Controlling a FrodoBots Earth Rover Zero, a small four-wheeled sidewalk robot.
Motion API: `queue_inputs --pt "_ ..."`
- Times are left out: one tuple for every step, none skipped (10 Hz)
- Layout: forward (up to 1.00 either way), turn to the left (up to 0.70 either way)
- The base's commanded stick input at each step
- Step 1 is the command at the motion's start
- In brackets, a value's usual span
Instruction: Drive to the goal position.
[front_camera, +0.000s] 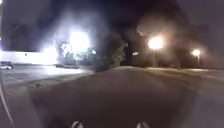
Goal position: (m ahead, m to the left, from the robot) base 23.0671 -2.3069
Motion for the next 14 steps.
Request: queue_inputs --pt "0.50 0.00" --pt "0.50 0.00" --pt "0.50 0.00" --pt "0.50 0.00" --pt "0.50 0.00" --pt "0.50 0.00" --pt "0.50 0.00" --pt "0.50 0.00" --pt "0.50 0.00" --pt "0.50 0.00" --pt "0.50 0.00" --pt "0.50 0.00" --pt "0.50 0.00" --pt "0.50 0.00"
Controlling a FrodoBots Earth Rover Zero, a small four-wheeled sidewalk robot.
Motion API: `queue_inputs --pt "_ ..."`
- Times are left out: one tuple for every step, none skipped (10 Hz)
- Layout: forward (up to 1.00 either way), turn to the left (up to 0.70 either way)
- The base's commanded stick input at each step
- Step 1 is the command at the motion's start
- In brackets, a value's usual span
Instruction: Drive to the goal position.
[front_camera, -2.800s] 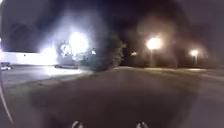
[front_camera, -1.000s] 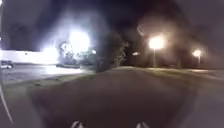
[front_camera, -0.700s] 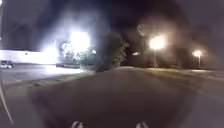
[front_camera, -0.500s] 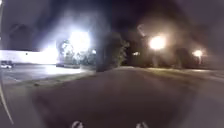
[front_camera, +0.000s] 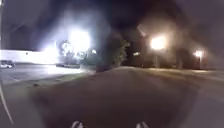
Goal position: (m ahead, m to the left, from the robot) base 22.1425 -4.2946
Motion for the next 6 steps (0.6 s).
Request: queue_inputs --pt "0.50 0.00" --pt "0.50 0.00" --pt "0.50 0.00" --pt "0.50 0.00" --pt "0.50 0.00" --pt "0.50 -0.13"
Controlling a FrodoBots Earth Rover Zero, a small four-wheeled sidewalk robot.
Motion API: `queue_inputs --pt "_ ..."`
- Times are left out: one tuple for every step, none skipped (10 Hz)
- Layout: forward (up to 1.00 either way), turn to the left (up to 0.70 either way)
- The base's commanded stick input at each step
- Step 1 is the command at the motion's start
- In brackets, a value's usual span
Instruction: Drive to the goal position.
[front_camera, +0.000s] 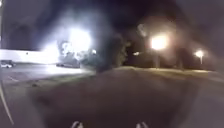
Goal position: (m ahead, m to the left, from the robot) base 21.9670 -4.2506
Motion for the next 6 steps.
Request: queue_inputs --pt "0.50 -0.24" --pt "0.50 -0.12" --pt "0.50 -0.02" --pt "0.50 0.00" --pt "0.50 0.00" --pt "0.50 0.00"
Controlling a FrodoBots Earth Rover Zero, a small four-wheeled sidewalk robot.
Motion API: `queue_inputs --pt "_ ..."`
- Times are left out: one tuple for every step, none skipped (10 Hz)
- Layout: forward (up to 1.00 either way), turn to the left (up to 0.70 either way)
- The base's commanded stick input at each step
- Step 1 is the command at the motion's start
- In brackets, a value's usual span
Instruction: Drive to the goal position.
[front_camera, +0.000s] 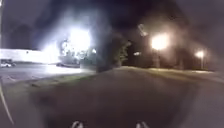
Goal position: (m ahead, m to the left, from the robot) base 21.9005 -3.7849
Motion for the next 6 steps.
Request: queue_inputs --pt "0.50 0.00" --pt "0.50 0.00" --pt "0.50 0.00" --pt "0.50 0.00" --pt "0.50 0.00" --pt "0.50 0.00"
